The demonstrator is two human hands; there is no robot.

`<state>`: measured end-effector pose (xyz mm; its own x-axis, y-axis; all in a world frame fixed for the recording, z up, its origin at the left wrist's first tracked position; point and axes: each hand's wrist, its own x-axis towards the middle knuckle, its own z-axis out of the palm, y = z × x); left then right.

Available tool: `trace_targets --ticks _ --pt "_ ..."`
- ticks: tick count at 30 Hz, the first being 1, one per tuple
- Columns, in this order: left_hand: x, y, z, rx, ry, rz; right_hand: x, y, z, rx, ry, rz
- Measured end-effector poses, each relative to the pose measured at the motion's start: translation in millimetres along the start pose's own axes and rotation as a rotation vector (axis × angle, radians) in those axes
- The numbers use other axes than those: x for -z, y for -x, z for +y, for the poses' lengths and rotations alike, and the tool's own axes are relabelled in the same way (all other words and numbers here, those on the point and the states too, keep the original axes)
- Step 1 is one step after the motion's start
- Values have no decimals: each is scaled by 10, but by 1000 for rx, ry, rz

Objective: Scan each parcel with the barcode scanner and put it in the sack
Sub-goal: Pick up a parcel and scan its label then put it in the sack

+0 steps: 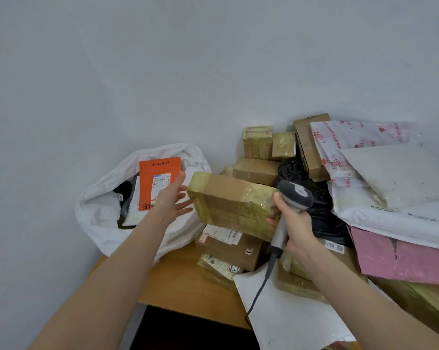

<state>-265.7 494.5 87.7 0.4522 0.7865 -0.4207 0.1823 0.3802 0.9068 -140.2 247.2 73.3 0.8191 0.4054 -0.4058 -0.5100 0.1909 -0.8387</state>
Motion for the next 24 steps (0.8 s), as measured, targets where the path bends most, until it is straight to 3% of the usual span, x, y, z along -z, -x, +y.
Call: trace_targets --ticks 7,12,15,18,21,24 --pt "177 -123 -145 -24 7 66 -96 -48 60 45 76 -6" --pt "364 -130 -214 -67 61 -84 -160 -50 73 75 80 -100" --pt "475 -166 -291 -128 156 -90 -187 -82 126 52 85 -141" --pt "540 -156 -476 -151 107 -21 -196 -143 270 -24 97 -46" --pt "644 -136 -748 -57 -46 27 -123 -191 434 -94 89 51" --pt "736 -145 -923 132 -57 -55 -96 -237 554 -184 124 30"
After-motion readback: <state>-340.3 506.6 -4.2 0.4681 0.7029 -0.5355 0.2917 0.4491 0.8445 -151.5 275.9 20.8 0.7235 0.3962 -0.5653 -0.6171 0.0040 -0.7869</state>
